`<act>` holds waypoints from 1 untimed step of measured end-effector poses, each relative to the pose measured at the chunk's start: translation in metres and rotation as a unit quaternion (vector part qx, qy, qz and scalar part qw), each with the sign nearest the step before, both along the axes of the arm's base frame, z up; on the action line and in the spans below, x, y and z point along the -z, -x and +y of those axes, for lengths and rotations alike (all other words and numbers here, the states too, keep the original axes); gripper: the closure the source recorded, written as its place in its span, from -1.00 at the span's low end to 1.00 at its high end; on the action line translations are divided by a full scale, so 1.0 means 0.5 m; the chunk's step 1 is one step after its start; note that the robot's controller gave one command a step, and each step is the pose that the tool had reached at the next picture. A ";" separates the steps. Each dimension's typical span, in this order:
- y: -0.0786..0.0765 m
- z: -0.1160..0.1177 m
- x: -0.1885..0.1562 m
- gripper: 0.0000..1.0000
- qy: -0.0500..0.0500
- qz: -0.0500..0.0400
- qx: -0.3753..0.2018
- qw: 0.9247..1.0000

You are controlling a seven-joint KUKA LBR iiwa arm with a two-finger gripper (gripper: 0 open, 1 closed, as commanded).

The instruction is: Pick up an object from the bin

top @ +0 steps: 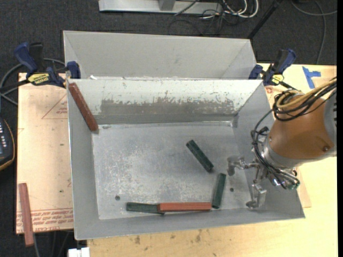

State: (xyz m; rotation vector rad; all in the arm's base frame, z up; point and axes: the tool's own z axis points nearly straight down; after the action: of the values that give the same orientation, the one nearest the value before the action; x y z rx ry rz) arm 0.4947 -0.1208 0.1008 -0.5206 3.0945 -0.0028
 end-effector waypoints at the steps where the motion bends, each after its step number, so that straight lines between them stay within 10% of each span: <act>1: -0.034 0.108 -0.019 -1.00 -0.002 0.000 -0.039 0.999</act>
Offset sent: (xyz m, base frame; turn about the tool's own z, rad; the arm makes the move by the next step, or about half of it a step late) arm 0.0158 0.0506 0.0095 -0.0732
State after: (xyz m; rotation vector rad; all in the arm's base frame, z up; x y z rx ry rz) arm 0.5119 -0.0667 0.1103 -0.6424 3.0712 0.0037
